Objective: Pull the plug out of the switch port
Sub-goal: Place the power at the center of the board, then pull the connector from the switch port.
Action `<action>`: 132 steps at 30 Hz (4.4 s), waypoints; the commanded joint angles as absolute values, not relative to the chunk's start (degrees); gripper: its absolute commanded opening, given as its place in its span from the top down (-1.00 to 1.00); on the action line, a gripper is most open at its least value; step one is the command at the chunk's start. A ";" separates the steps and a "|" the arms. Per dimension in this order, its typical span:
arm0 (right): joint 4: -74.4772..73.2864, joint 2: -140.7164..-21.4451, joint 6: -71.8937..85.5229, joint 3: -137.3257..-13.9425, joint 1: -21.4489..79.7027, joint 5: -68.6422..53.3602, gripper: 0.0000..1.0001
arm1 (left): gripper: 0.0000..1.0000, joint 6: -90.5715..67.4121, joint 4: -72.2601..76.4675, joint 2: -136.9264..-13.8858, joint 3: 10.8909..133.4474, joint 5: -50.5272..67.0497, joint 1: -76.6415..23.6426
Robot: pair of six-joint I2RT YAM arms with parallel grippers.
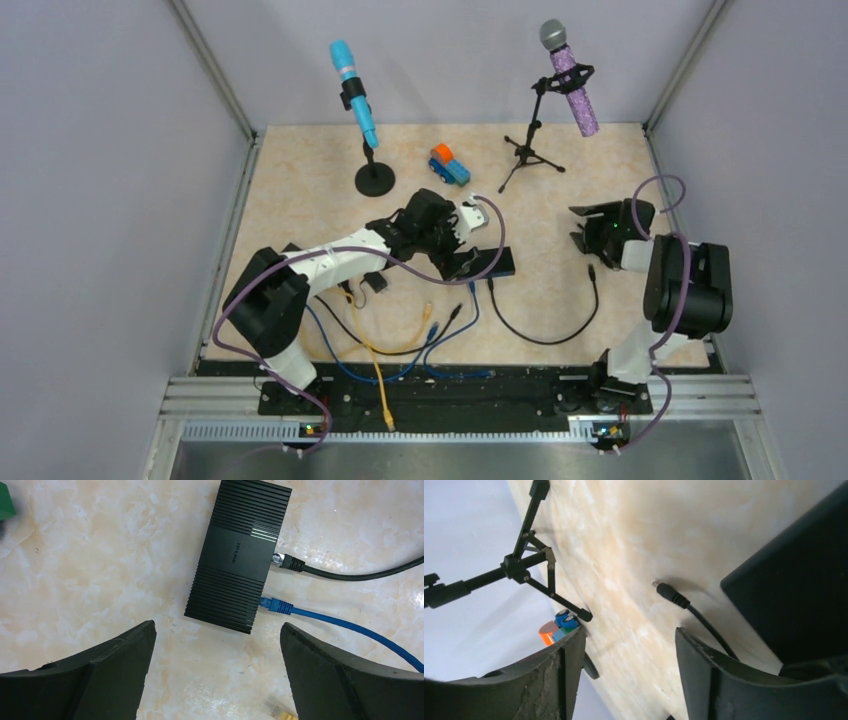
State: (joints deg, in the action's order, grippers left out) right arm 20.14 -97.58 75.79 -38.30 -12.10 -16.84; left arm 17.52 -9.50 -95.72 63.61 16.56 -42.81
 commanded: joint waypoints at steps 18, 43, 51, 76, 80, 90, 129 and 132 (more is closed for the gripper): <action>8.65 -64.01 59.23 -23.13 -5.32 -27.40 -0.32 | -0.97 27.62 -17.92 -102.38 74.43 19.18 -42.93; 29.36 -84.40 65.47 -18.57 19.12 -25.96 0.03 | -0.90 26.28 -18.73 -106.32 71.46 24.15 -41.28; 32.70 -90.43 66.77 -19.50 19.08 -24.22 0.17 | -0.87 29.78 -21.51 -109.36 74.45 21.61 -41.22; 30.54 -85.57 62.02 -15.41 8.88 -26.82 0.60 | -0.77 17.47 -12.24 -111.40 74.36 32.44 -43.79; 27.23 -84.72 60.06 -17.10 8.89 -27.07 0.41 | -0.89 22.16 -15.36 -110.35 75.35 26.92 -43.77; 32.80 -88.08 62.22 -16.78 8.90 -29.38 0.18 | -0.97 30.59 -20.87 -114.88 84.17 26.46 -43.86; 43.89 -96.01 65.36 -12.65 9.50 -31.24 0.26 | -0.56 31.10 -21.31 -118.09 79.59 23.66 -45.47; 45.90 -97.66 66.72 -12.89 9.49 -31.16 0.27 | -0.55 30.78 -21.86 -117.91 79.32 23.84 -45.44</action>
